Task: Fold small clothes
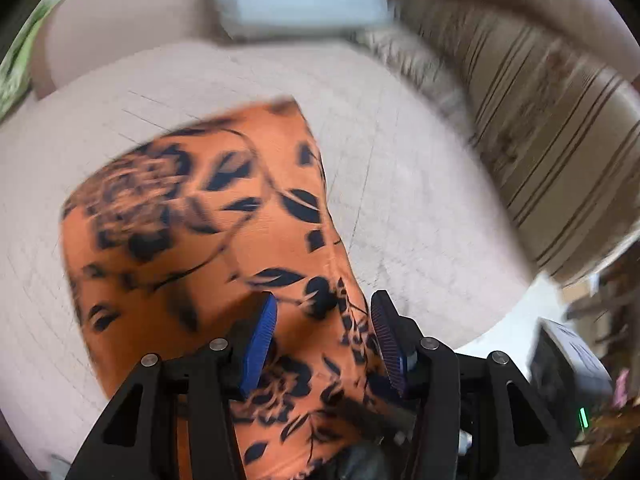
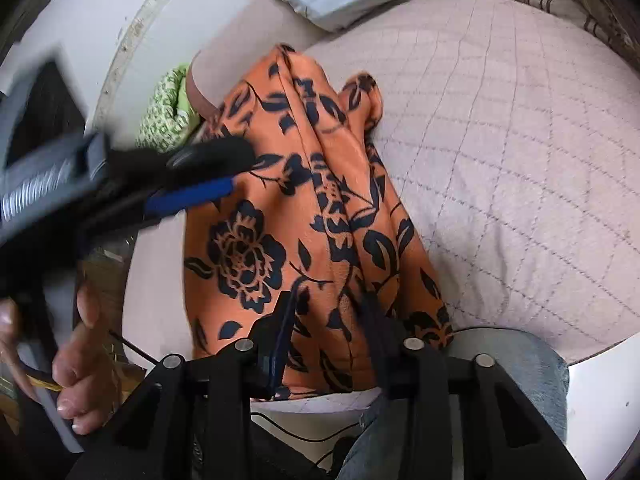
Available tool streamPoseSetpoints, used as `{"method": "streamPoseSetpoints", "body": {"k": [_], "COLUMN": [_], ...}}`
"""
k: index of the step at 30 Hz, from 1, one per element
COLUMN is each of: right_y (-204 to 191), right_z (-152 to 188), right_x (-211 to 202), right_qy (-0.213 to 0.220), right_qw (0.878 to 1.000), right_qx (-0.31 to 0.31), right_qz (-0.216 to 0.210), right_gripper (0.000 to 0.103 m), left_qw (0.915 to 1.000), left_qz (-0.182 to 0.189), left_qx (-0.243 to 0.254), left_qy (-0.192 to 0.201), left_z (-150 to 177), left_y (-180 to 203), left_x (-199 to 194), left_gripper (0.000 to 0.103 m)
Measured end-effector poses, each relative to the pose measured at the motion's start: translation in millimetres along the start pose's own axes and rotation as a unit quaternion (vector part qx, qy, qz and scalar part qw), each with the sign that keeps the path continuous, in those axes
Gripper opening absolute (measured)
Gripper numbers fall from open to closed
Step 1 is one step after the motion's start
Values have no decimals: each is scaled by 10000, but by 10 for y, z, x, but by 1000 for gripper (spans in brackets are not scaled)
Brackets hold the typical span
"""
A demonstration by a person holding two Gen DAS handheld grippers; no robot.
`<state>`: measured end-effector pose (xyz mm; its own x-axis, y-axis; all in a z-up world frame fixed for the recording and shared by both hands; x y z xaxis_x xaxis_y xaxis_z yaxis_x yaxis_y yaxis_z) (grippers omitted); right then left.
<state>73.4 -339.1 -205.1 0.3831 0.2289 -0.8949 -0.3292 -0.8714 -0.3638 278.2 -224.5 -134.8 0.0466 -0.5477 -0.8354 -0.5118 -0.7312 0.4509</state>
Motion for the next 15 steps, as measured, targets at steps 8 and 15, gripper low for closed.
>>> {"method": "streamPoseSetpoints", "body": {"k": [8,15], "right_y": [183,207], "right_z": [46,21], "right_x": [-175,-610], "right_qy": [276,936], "right_qw": [9993,9953], "right_qx": [240,163], "right_qz": [91,168], "right_gripper": [5,5], "left_qw": [9982,9989], "left_qz": [-460,167], "left_qx": [-328,-59], "left_qy": [-188,431], "left_z": [-201,-339], "left_y": [-85,207], "left_x": [406,130], "left_gripper": [5,4]}}
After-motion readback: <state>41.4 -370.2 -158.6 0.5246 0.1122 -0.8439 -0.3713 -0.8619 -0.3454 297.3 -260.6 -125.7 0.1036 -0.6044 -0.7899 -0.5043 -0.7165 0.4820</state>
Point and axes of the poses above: each gripper's, at about its wrist camera, not at the fingertips, and x roughly the way its jaws point, y to its right, z to its underside, the point moved 3 cm from there along x, roughly the way its jaws point, and after that the axes turned 14 degrees about z, right-handed, at the moved point
